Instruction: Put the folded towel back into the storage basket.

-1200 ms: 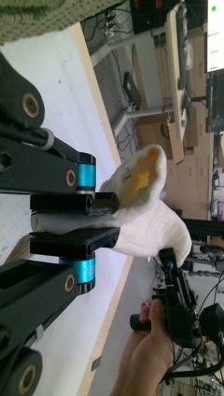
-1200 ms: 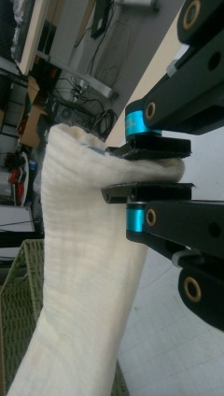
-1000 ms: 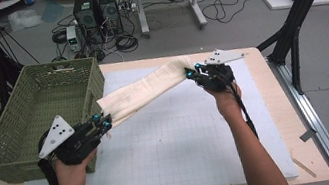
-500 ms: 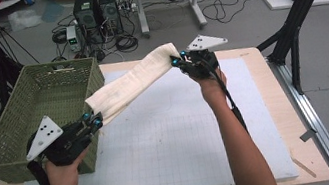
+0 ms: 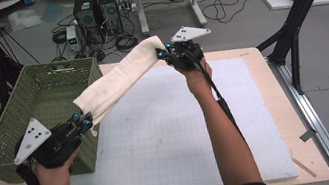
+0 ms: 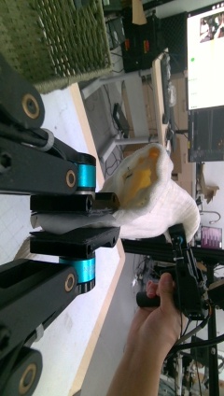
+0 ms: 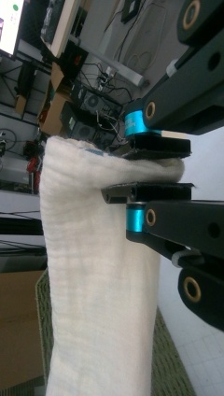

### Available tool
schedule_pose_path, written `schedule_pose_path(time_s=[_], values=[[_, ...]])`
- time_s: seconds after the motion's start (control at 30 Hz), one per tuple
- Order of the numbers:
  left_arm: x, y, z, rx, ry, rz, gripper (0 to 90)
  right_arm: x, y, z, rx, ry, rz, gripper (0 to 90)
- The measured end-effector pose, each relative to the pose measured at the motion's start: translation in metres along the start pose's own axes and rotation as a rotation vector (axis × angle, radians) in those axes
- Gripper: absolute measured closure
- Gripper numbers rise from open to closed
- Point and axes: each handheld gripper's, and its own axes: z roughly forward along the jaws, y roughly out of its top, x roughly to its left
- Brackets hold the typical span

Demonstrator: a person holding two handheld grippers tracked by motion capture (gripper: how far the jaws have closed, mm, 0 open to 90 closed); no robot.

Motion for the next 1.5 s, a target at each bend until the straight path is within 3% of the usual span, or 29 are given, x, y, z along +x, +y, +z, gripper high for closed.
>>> schedule_pose_path(time_s=[0.9, 1.2, 1.5], values=[[0.034, -0.005, -0.047, -0.002, 0.148, -0.035, 82.2, 0.044, 0.048, 0.102, 0.003, 0.095, -0.029, 80.4], [0.044, -0.005, -0.068, -0.011, 0.203, -0.046, 82.3, 0.067, 0.061, 0.134, 0.013, 0.128, -0.045, 80.5], [0.051, -0.009, -0.084, 0.01, 0.256, -0.042, 82.3, 0.09, 0.07, 0.163, 0.027, 0.151, -0.057, 80.4]])
